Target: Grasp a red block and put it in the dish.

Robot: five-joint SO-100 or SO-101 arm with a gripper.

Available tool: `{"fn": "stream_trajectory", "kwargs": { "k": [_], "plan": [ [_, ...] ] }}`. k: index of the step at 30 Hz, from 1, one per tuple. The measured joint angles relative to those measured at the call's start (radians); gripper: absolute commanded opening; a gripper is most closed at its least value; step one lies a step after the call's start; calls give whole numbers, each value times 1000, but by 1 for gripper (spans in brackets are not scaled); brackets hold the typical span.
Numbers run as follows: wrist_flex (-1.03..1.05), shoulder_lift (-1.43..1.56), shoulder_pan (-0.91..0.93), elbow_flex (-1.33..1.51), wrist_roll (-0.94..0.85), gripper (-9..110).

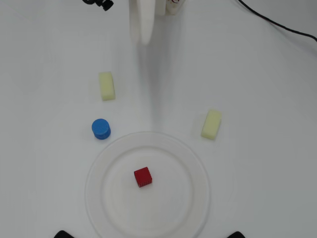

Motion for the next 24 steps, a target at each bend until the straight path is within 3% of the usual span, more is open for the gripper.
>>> {"fn": "stream_trajectory", "kwargs": {
  "k": [5, 17, 24],
  "plan": [
    [23, 250, 9, 250, 14, 40],
    [86, 360, 21, 453, 74, 41],
    [146, 460, -75, 661, 100, 36]
  ]
}}
